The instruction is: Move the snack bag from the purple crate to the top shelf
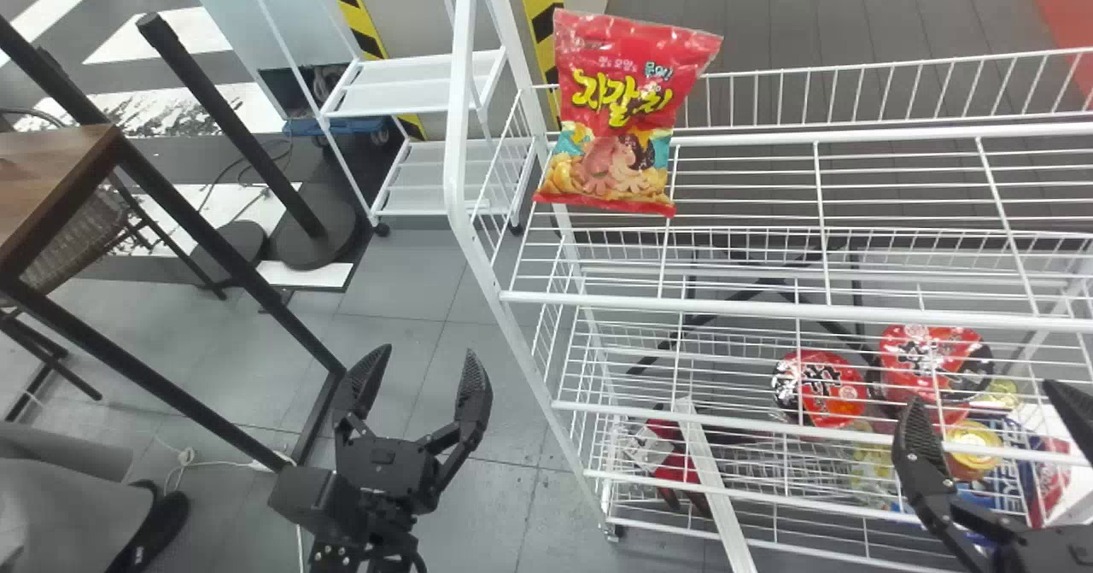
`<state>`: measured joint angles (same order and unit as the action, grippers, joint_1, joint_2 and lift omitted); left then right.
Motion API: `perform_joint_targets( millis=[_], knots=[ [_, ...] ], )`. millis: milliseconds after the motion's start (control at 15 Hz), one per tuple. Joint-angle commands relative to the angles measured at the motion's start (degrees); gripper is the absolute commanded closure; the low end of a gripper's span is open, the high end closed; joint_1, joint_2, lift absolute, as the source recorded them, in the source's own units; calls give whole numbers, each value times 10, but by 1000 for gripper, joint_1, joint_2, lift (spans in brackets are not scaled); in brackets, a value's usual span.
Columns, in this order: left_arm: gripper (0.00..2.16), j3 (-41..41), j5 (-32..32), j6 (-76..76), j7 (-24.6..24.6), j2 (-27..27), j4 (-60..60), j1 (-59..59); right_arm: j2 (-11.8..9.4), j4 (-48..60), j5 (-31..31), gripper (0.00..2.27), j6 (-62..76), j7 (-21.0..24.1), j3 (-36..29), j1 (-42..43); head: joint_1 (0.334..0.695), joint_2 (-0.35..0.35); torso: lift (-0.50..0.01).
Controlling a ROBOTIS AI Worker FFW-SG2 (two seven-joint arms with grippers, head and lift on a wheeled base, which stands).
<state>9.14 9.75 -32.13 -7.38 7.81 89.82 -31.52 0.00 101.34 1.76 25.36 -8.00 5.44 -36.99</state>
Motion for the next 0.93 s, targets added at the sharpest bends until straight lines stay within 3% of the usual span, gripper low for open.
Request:
perform_joint_targets(
  millis=[0, 867],
  knots=[
    [100, 1, 0, -3, 0, 0, 0, 0, 1, 1, 0, 103, 0, 1, -1, -1, 695, 299, -55],
    [100, 1, 0, -6, -1, 2, 2, 0, 1, 18, 0, 103, -14, 1, -6, -9, 695, 292, -107]
  ],
)
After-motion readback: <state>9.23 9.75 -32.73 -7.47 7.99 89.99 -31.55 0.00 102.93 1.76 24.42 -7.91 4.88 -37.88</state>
